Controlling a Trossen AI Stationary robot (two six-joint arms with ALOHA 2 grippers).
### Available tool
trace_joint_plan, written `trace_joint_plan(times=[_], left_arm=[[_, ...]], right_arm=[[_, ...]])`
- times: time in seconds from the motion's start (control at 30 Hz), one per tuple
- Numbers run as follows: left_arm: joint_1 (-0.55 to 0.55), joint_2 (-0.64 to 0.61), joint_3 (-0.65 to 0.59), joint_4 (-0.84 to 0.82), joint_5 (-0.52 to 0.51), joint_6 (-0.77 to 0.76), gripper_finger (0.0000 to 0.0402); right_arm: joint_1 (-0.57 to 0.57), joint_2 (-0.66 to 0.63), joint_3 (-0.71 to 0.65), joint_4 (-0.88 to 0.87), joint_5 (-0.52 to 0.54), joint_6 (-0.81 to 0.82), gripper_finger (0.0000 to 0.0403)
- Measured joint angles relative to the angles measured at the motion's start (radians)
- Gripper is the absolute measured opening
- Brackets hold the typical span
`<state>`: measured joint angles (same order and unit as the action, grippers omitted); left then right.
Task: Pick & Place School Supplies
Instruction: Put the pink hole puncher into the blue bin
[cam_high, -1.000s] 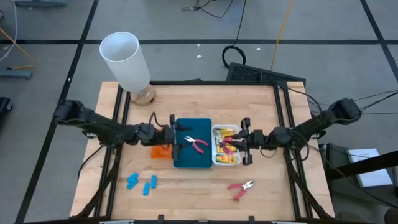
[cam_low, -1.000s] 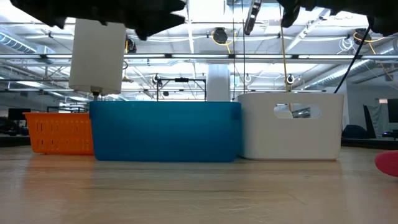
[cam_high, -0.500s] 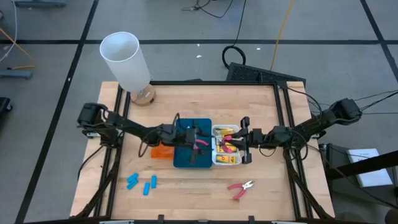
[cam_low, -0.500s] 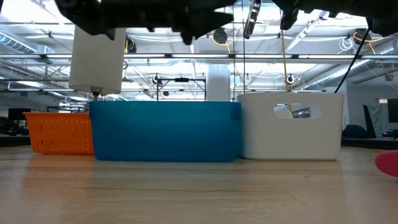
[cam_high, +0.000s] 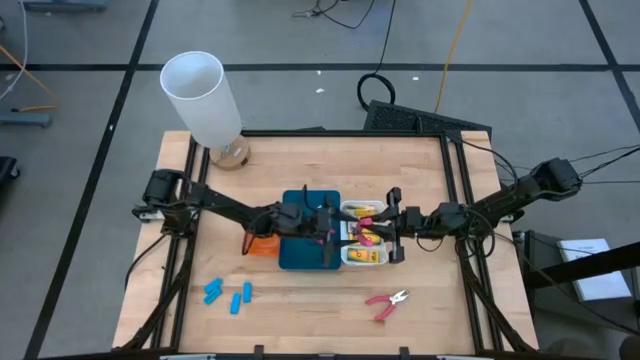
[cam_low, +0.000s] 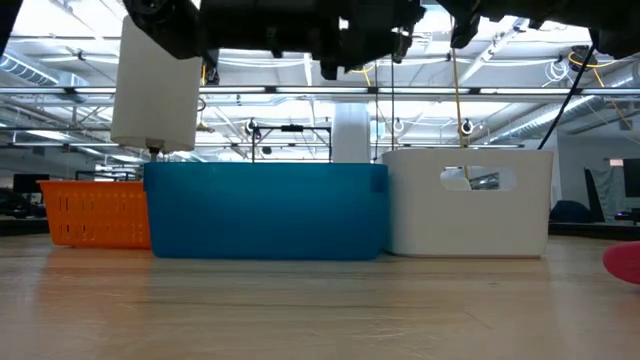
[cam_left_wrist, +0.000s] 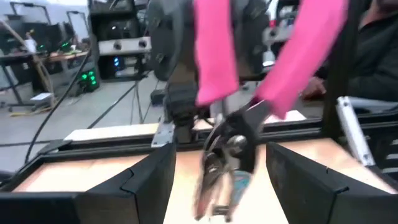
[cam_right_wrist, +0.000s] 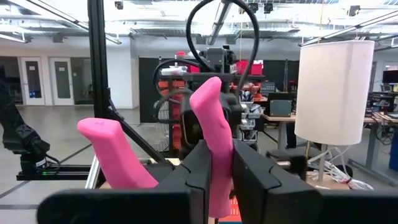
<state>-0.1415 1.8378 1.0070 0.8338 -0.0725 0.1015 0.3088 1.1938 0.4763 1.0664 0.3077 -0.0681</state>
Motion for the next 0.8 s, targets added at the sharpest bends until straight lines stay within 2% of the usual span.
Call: trace_joint_plan(times=[0.27, 0.8], left_arm=[[-0.001, 0.053, 0.067, -0.012, -0.007, 0.040, 0.0255], [-0.001, 0.037, 0.069, -0.010, -0.007, 0.077, 0.0255]], right_arm=[[0.000, 0.000, 0.000, -0.004, 0.000, 0.000, 0.0033], [0.000, 0.000, 0.000, -0.013, 0.000, 0.001, 0.0033]])
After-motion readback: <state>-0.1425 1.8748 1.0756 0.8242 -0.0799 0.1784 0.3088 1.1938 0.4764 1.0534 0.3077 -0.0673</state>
